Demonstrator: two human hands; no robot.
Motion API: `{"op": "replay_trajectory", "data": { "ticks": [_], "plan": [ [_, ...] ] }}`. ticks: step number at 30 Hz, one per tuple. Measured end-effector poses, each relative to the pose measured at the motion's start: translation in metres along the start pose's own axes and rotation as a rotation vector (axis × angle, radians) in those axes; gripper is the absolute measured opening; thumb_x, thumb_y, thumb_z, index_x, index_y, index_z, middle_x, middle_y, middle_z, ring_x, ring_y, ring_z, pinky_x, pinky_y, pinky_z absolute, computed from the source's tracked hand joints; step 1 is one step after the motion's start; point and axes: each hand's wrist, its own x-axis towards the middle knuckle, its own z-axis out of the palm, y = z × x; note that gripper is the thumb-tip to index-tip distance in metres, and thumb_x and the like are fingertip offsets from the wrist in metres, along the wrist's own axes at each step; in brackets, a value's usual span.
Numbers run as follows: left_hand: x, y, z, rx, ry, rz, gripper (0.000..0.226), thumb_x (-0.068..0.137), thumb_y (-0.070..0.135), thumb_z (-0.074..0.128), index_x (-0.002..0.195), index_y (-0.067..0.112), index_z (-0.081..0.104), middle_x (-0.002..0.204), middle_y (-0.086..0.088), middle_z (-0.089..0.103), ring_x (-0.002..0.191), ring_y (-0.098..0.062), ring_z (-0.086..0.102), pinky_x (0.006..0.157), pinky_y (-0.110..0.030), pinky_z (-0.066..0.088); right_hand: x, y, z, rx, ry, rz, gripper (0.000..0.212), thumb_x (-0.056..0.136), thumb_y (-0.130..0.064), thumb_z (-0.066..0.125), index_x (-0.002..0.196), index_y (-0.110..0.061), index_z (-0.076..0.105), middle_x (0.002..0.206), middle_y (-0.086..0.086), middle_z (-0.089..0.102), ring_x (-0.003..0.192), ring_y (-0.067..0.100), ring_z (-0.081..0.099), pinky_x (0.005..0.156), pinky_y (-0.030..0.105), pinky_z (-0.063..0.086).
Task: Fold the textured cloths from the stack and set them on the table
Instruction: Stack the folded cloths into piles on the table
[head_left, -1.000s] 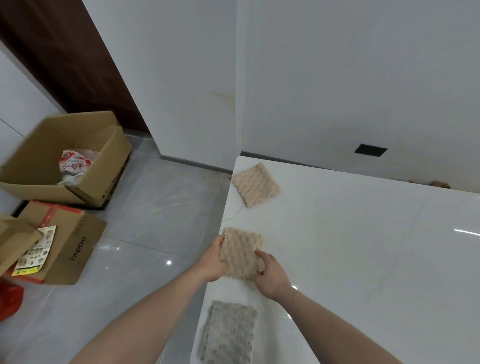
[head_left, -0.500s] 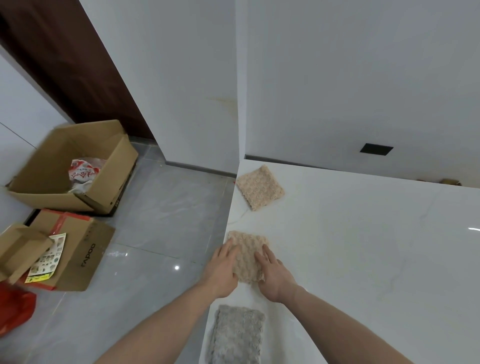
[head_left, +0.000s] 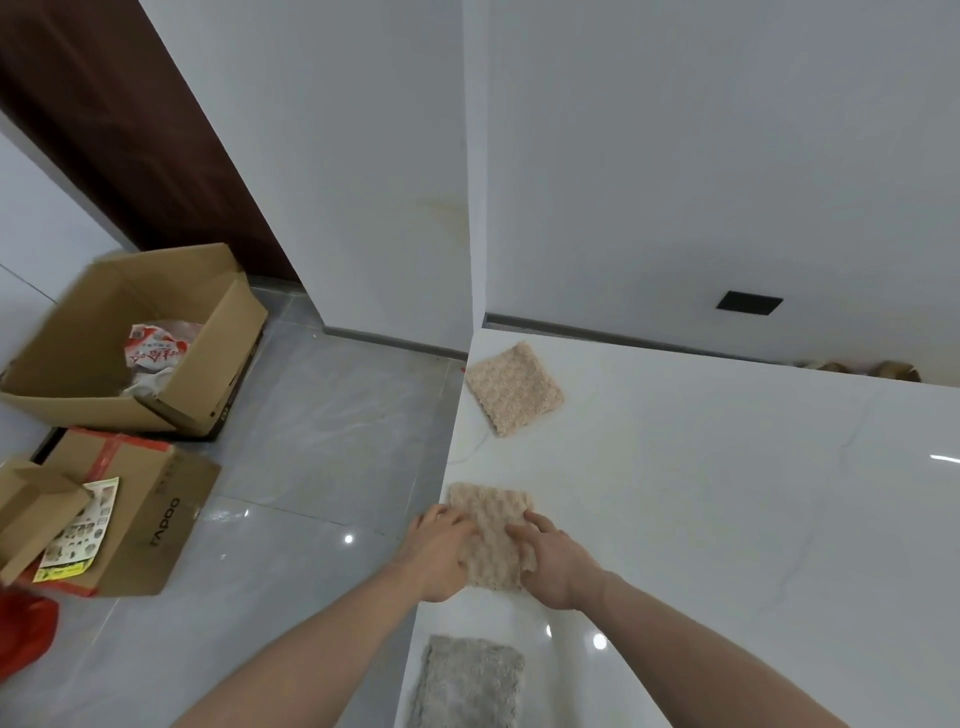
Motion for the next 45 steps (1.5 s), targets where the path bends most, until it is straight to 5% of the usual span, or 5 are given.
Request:
{"op": "replay_trajectory", "data": {
  "ticks": [11, 26, 32, 40, 45],
  "plan": [
    [0.122, -0.003, -0.126, -0.186, 0.235, -0.122, 0.059, 0.090, 0.020, 0.061, 0.147, 0.021, 0.044, 0.154, 0.001, 0.036, 0.141, -0.024, 0.035, 0.115, -0.039, 0.037, 0.053, 0.023, -0.090, 0.557, 0.326, 0.191, 0.080, 0.091, -0.026, 0.065, 0.160, -0.025, 0.025, 0.159, 0.006, 0.037, 0.137, 0.026, 0.050, 0.111, 0.043, 0.046],
    [0.205, 0.003, -0.138, -0.135, 0.056, -0.153, 0.035, 0.088, 0.020, 0.056, 0.122, 0.029, 0.060, 0.155, 0.001, 0.035, 0.149, -0.026, 0.028, 0.120, -0.036, 0.028, 0.105, 0.036, -0.110, 0.599, 0.231, 0.208, 0.089, 0.093, -0.026, 0.065, 0.164, -0.025, 0.011, 0.162, 0.006, 0.035, 0.143, 0.025, 0.044, 0.109, 0.035, 0.045],
    [0.188, 0.001, -0.116, -0.184, 0.006, -0.182, 0.059, 0.089, 0.028, 0.059, 0.146, 0.030, 0.044, 0.157, 0.004, 0.032, 0.142, -0.029, 0.033, 0.118, -0.040, 0.034, 0.098, 0.041, -0.093, 0.633, 0.233, 0.216, 0.091, 0.090, -0.026, 0.067, 0.163, -0.025, 0.012, 0.157, 0.000, 0.041, 0.133, 0.023, 0.053, 0.108, 0.040, 0.049],
    [0.166, -0.011, -0.102, -0.326, 0.123, -0.151, 0.040, 0.087, 0.031, 0.061, 0.126, 0.034, 0.056, 0.116, 0.007, 0.051, 0.123, -0.023, 0.049, 0.104, -0.037, 0.046, 0.099, 0.036, -0.102, 0.666, 0.266, 0.210, 0.091, 0.092, -0.029, 0.067, 0.163, -0.029, 0.009, 0.156, 0.000, 0.040, 0.132, 0.023, 0.052, 0.098, 0.032, 0.048],
    [0.175, -0.012, -0.111, -0.589, 0.225, -0.283, 0.033, 0.084, 0.025, 0.066, 0.116, 0.032, 0.062, 0.136, 0.000, 0.045, 0.128, -0.022, 0.046, 0.107, -0.033, 0.041, 0.109, 0.027, -0.113, 0.678, 0.329, 0.152, 0.090, 0.092, -0.032, 0.069, 0.163, -0.024, 0.014, 0.155, -0.002, 0.043, 0.136, 0.023, 0.051, 0.108, 0.036, 0.046]
  ]
}}
